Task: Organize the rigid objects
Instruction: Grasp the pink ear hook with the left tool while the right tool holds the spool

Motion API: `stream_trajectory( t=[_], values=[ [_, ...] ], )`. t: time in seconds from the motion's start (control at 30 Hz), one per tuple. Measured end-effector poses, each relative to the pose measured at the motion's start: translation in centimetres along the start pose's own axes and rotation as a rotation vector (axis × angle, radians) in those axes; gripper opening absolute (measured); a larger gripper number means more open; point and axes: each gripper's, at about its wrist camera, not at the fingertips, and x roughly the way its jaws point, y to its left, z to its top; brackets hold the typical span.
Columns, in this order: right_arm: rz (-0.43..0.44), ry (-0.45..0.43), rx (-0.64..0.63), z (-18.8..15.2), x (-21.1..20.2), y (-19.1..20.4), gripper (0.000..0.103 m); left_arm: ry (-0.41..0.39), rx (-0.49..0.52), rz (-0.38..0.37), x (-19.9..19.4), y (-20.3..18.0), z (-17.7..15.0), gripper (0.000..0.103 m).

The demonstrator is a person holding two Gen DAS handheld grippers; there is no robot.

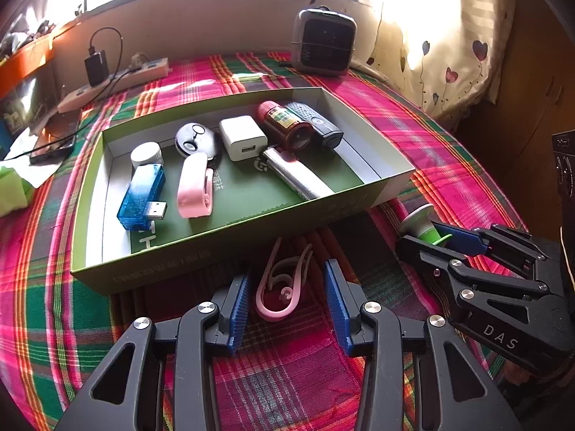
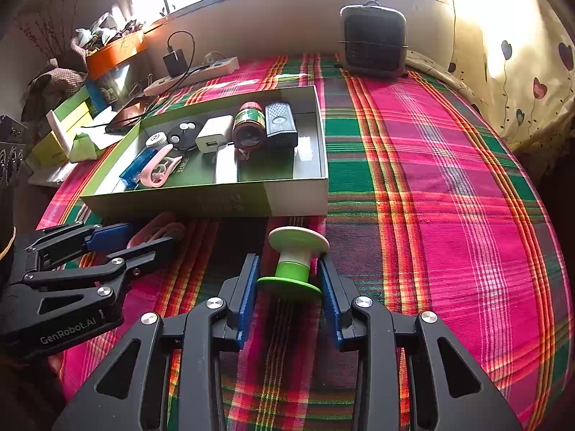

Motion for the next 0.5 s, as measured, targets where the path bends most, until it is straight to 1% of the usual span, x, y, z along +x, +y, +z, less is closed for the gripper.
stream_trajectory(
  t=[0.2, 0.33, 0.4, 0.5],
  values=[
    [0.008, -0.001, 0.002, 0.0, 0.01, -0.16, 0.035, -0.005, 0.0, 0.011, -0.01, -0.05, -0.11, 0.037],
    [0.009, -0.001, 0.003, -0.01, 0.01, -0.16, 0.035, -0.008, -0.004, 0.037, -0.06, 0.12, -0.15, 0.027],
    [0.011, -0.002, 0.004, -0.04, -0.01, -0.17, 0.035, -0.009, -0.004, 0.046, -0.12, 0.2, -0.21, 0.023],
    [0.01, -0.002, 0.004, -0.04, -0.01, -0.16, 0.034, -0.011, -0.005, 0.046, -0.19, 0.22, -0.27, 0.023]
  ],
)
